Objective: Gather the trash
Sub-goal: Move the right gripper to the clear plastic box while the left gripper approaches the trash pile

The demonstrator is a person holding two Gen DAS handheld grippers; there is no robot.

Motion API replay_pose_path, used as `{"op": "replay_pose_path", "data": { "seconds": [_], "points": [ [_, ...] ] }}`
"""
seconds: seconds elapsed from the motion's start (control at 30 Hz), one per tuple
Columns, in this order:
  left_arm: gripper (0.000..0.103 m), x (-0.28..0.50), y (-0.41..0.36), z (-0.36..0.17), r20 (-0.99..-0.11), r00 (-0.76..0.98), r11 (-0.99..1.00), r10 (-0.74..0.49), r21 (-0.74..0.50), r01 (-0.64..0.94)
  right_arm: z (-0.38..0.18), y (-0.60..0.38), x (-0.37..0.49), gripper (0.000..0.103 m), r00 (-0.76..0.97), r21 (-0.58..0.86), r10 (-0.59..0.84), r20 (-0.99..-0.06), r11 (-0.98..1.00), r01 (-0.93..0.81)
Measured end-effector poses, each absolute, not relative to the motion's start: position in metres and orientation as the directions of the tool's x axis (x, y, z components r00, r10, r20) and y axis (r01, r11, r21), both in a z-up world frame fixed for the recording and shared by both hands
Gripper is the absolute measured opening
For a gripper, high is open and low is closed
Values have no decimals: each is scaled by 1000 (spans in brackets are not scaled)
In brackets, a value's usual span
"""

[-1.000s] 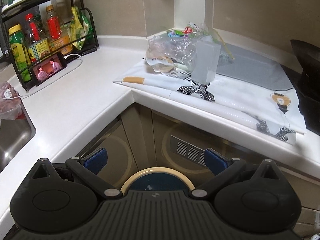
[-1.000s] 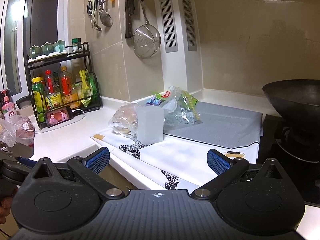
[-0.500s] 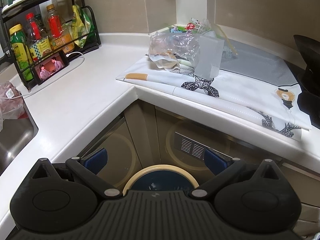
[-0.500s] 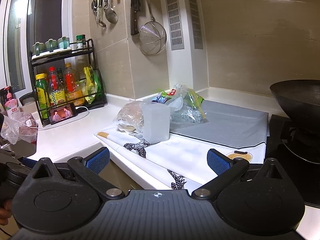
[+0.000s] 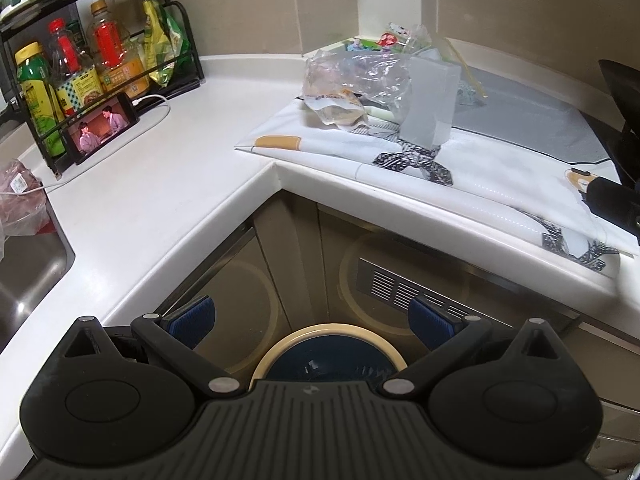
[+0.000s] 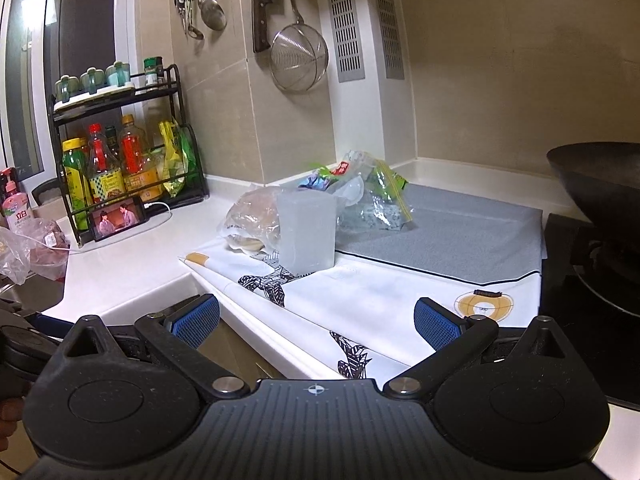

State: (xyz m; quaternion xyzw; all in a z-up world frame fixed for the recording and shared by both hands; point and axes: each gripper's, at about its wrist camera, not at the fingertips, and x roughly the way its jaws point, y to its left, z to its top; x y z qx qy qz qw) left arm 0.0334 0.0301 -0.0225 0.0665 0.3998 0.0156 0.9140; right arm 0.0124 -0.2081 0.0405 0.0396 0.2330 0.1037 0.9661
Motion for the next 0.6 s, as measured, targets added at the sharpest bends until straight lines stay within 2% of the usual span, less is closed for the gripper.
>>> {"op": "replay_pose_path", "data": {
  "seconds": [0.27, 0.43, 0.6],
  "points": [
    [103, 36, 51, -24, -735, 665, 988, 135, 153, -32, 16, -205, 74, 103, 839, 193, 264, -475, 962, -193],
    [103, 36, 59, -27, -744, 648, 985, 162, 163, -59, 3, -190, 142, 103, 867, 176, 193, -459, 976, -124],
    [103, 36, 60, -28, -749, 638, 982, 180, 170, -77, -14, -167, 202, 103, 847, 198, 208, -490, 972, -124]
  ]
}}
